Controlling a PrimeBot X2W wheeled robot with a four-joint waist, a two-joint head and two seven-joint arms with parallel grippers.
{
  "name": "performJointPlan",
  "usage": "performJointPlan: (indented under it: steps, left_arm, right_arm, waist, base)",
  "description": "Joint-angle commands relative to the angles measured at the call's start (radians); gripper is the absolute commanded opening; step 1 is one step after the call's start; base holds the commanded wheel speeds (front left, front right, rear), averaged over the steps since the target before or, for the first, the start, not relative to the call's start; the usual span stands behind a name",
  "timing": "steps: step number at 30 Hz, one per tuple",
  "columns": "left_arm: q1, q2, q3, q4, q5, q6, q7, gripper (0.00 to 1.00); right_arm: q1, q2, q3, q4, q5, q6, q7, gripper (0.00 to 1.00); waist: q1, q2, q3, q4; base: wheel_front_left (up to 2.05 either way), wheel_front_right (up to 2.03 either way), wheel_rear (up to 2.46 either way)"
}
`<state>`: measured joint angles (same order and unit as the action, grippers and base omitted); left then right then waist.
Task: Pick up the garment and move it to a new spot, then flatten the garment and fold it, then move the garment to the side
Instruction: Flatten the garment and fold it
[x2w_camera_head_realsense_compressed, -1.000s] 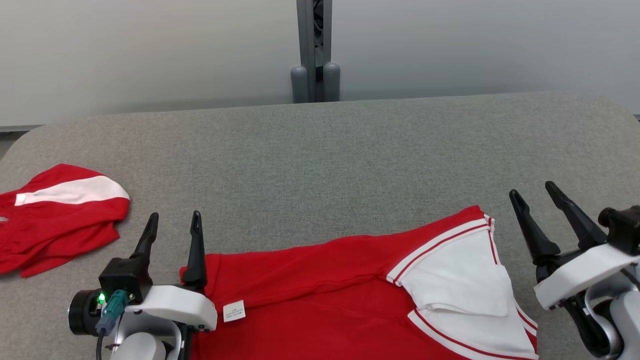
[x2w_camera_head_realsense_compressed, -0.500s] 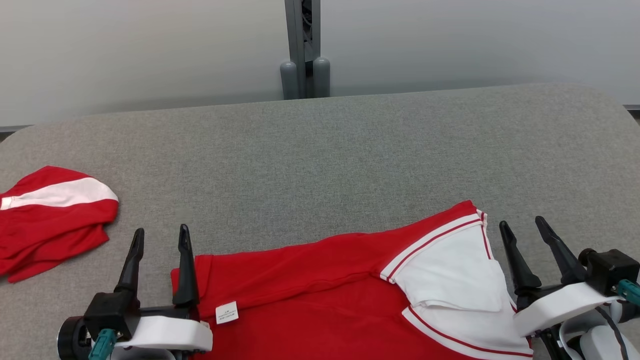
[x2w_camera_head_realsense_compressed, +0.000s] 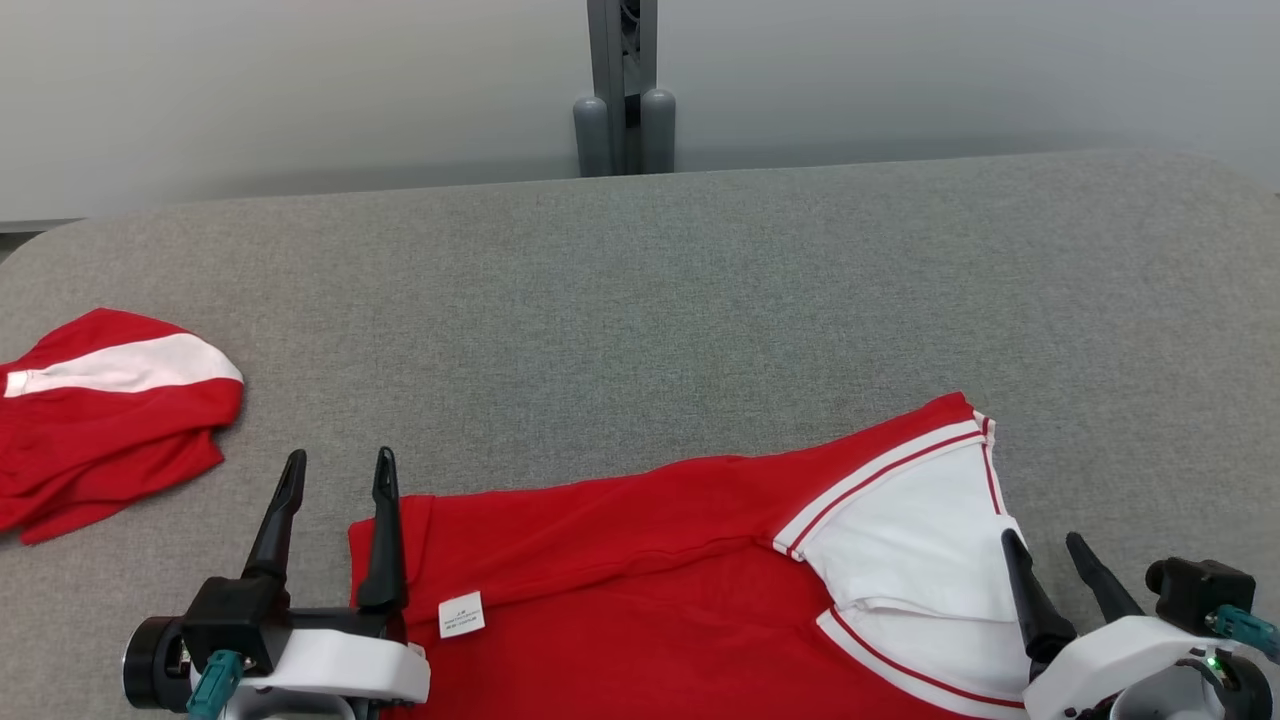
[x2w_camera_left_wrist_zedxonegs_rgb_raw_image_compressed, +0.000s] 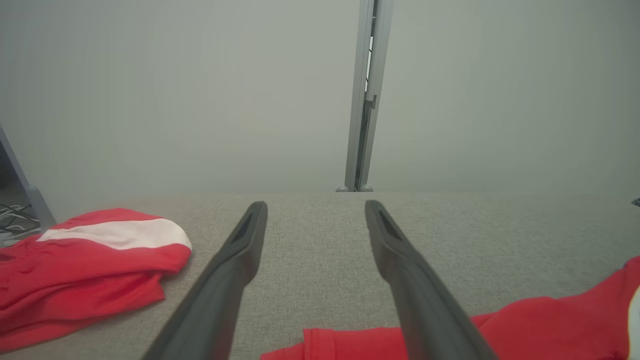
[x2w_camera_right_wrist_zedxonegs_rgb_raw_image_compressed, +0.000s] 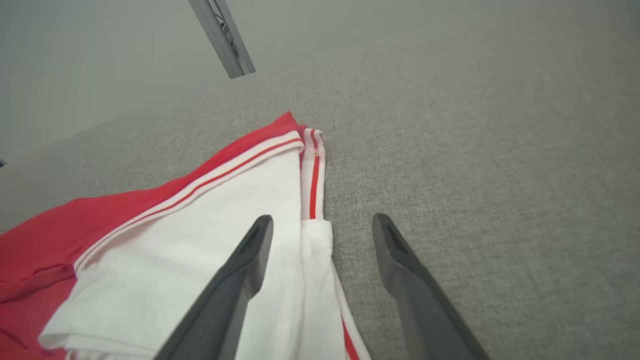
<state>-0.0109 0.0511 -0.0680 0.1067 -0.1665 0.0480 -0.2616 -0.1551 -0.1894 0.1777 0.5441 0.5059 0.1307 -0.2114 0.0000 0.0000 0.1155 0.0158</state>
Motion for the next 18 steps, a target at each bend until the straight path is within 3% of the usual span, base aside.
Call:
performJointPlan:
  steps: [1, 14, 15, 16, 17, 18]
  left_arm:
    - [-0.024, 0.002, 0.003, 0.000, 0.010, -0.007, -0.003, 1.00]
    - [-0.037, 0.001, -0.001, 0.000, 0.012, -0.019, -0.003, 1.00]
    - [-0.036, 0.001, 0.000, 0.000, 0.012, -0.020, -0.003, 1.00]
    - [-0.035, 0.001, 0.000, 0.000, 0.013, -0.020, -0.003, 1.00]
    - [-0.034, 0.001, 0.001, -0.001, 0.013, -0.020, -0.003, 1.00]
    - [-0.033, 0.001, 0.000, 0.000, 0.014, -0.019, -0.003, 1.00]
  right_arm:
    - [-0.016, -0.004, 0.011, 0.032, 0.022, 0.000, 0.011, 1.00]
    - [-0.075, 0.008, 0.141, 0.188, 0.143, 0.001, 0.022, 1.00]
    - [-0.079, 0.005, 0.152, 0.193, 0.150, 0.001, 0.021, 0.45]
    - [-0.084, 0.002, 0.160, 0.199, 0.157, 0.001, 0.016, 0.10]
    - [-0.088, -0.002, 0.167, 0.206, 0.159, 0.001, 0.011, 0.00]
    - [-0.091, -0.008, 0.173, 0.211, 0.164, 0.001, 0.007, 0.00]
  waist:
    - [0.0000, 0.0000, 0.009, 0.005]
    - [0.0000, 0.0000, 0.020, 0.031]
    - [0.0000, 0.0000, 0.020, 0.031]
    - [0.0000, 0.0000, 0.020, 0.032]
    - [0.0000, 0.0000, 0.020, 0.032]
    - [0.0000, 0.0000, 0.020, 0.032]
  base:
    - [0.00, 0.00, 0.00]
    - [0.00, 0.00, 0.00]
    - [0.00, 0.00, 0.00]
    - [0.00, 0.00, 0.00]
    - [0.00, 0.00, 0.00]
    - [0.00, 0.00, 0.00]
